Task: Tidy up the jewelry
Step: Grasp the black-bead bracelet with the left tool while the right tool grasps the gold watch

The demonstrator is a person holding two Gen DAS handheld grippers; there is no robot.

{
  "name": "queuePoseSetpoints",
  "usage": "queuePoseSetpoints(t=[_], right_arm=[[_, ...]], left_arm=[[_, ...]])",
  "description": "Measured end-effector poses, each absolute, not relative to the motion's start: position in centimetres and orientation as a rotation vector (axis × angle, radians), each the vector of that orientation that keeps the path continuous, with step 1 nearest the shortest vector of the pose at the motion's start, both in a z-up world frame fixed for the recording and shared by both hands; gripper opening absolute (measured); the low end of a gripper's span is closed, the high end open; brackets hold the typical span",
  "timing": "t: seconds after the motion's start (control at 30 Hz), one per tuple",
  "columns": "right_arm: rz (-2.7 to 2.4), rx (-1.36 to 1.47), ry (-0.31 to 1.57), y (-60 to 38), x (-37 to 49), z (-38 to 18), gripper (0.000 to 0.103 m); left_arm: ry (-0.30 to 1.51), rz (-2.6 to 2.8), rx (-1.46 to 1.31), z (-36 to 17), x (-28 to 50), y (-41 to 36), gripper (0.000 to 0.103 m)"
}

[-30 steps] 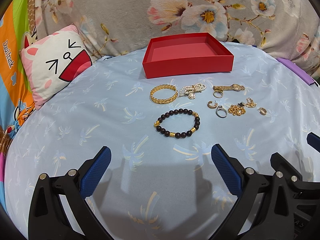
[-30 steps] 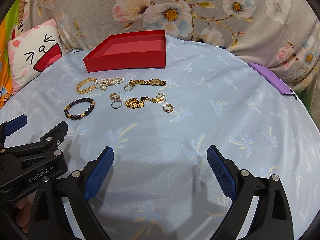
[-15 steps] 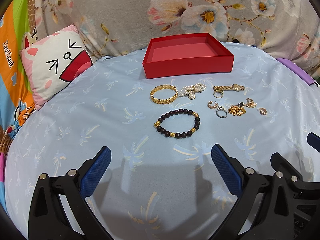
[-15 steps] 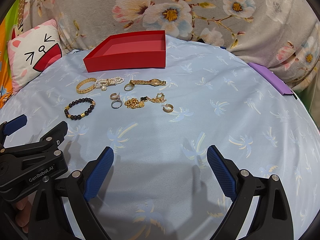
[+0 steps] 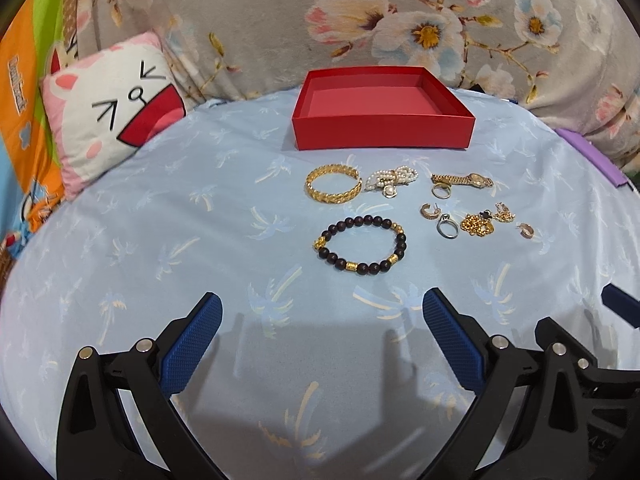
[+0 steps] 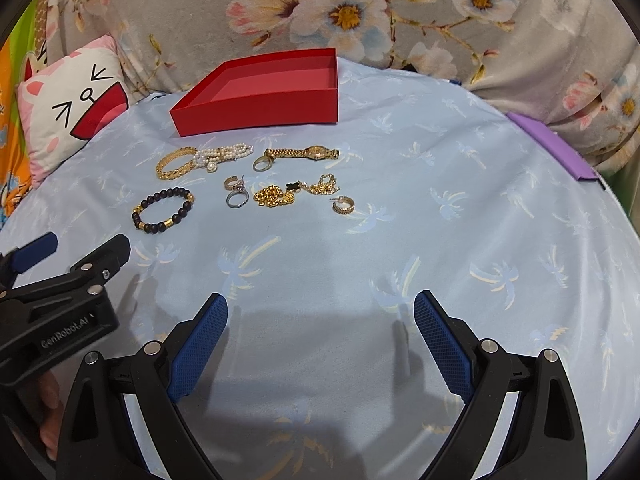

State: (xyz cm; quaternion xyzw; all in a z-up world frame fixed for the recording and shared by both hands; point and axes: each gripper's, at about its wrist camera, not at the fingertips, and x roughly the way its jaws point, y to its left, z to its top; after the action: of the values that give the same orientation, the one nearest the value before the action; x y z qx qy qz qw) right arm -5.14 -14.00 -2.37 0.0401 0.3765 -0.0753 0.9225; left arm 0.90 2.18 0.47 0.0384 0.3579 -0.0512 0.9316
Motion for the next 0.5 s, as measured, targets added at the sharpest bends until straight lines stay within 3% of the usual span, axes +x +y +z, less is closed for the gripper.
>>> queuePoseSetpoints(t=[0.5], right_arm=[[-0.040, 0.013, 0.796, -16.7, -1.0, -1.0, 0.092]], left_arm=[[0.802, -0.234, 0.104, -0.3, 6.6, 1.7, 0.098]])
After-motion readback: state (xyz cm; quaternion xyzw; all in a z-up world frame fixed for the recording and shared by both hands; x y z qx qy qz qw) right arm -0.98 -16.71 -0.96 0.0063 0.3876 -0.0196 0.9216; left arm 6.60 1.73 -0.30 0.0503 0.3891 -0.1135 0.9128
